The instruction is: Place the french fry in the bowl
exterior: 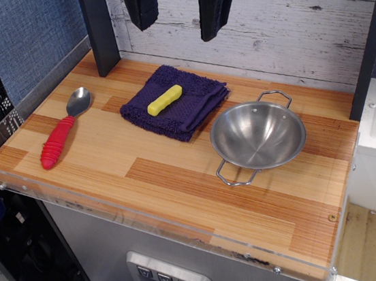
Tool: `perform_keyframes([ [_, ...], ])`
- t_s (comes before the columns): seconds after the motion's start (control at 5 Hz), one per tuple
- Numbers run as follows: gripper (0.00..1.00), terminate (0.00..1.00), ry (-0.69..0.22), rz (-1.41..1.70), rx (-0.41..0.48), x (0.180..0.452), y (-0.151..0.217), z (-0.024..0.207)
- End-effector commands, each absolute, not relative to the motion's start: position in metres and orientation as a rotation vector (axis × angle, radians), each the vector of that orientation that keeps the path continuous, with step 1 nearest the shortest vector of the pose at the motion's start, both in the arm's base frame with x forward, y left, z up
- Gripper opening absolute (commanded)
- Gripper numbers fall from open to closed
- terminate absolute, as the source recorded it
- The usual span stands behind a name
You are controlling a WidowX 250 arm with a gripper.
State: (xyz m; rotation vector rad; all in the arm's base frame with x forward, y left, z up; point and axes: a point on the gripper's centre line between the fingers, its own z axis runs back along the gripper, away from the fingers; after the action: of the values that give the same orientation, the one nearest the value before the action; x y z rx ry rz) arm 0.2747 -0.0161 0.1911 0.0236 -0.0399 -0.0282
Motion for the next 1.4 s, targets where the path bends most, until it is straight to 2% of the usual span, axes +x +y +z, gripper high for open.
perform_keyframes([
  [0.0, 1.0, 0.0, -0.04, -0.028, 0.024, 0.275, -0.016, 0.191],
  [0.4, 1.0, 0.0, -0.113, -0.014, 0.143, 0.302, 0.033, 0.183],
  [0.6, 1.0, 0.0, -0.104, -0.003, 0.189, 0.314, 0.055, 0.169],
  [0.8, 1.0, 0.0, -0.089, -0.002, 0.203, 0.321, 0.067, 0.149],
  [1.0, 1.0, 0.0, -0.019, -0.028, 0.243, 0.333, 0.077, 0.104],
  [1.2, 1.0, 0.0, 0.005, -0.027, 0.217, 0.334, 0.084, 0.081],
])
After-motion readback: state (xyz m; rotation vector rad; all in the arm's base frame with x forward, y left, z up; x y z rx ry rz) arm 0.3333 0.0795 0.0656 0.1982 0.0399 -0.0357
